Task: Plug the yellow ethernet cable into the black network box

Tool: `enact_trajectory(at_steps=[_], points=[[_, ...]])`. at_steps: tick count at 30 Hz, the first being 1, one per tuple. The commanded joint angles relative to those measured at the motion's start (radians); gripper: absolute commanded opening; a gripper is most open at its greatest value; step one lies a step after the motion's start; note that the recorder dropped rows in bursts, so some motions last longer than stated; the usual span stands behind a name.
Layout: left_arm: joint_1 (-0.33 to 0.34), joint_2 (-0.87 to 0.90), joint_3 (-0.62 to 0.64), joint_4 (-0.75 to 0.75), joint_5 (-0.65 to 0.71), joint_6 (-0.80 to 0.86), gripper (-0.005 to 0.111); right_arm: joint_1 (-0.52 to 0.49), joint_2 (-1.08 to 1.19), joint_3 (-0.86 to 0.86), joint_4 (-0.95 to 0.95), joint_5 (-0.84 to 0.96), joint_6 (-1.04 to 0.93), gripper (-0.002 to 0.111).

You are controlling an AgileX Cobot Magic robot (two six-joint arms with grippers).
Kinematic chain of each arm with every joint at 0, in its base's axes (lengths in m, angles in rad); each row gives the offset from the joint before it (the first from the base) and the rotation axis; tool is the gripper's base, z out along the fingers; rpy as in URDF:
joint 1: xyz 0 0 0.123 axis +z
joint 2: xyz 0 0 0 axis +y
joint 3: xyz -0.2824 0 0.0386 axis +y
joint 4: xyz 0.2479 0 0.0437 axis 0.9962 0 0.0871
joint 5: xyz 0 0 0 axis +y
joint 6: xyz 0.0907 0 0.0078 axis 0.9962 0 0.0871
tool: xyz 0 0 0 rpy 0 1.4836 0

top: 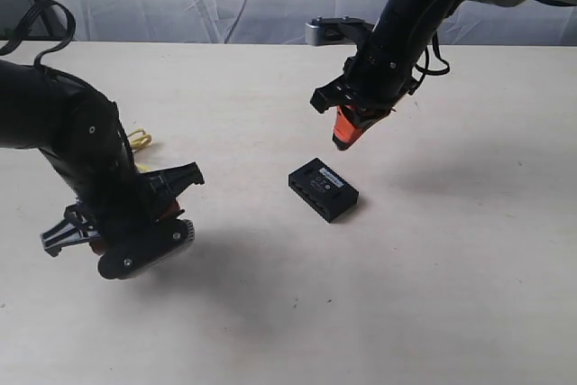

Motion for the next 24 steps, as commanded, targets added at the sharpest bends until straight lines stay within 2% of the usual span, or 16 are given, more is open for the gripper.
enact_trajectory(at_steps=[1, 6, 9, 14, 17, 19, 24], points=[[-0.004, 0.032, 0.0, 0.026, 0.003, 0.024, 0.05, -0.005, -0.015, -0.006, 0.007, 0.008, -0.011, -0.001], [-0.004, 0.032, 0.0, 0.037, 0.001, 0.024, 0.049, -0.005, -0.015, -0.006, 0.011, 0.008, -0.011, -0.001], [-0.004, 0.036, 0.0, 0.021, 0.001, 0.024, 0.045, -0.005, -0.015, -0.006, 0.012, 0.008, -0.011, -0.001], [-0.004, 0.037, 0.0, 0.021, -0.02, 0.024, 0.028, -0.005, -0.015, -0.006, 0.014, 0.008, -0.012, -0.001], [-0.004, 0.037, 0.0, 0.021, -0.028, 0.011, 0.012, -0.005, -0.015, -0.006, 0.014, 0.008, -0.012, -0.001], [-0.004, 0.037, 0.0, 0.016, -0.03, -0.105, 0.0, -0.005, -0.015, -0.006, 0.014, 0.008, -0.012, -0.001], [-0.013, 0.013, -0.013, 0.027, -0.058, -0.588, 0.0, -0.005, -0.013, -0.006, 0.014, 0.008, -0.028, -0.001]])
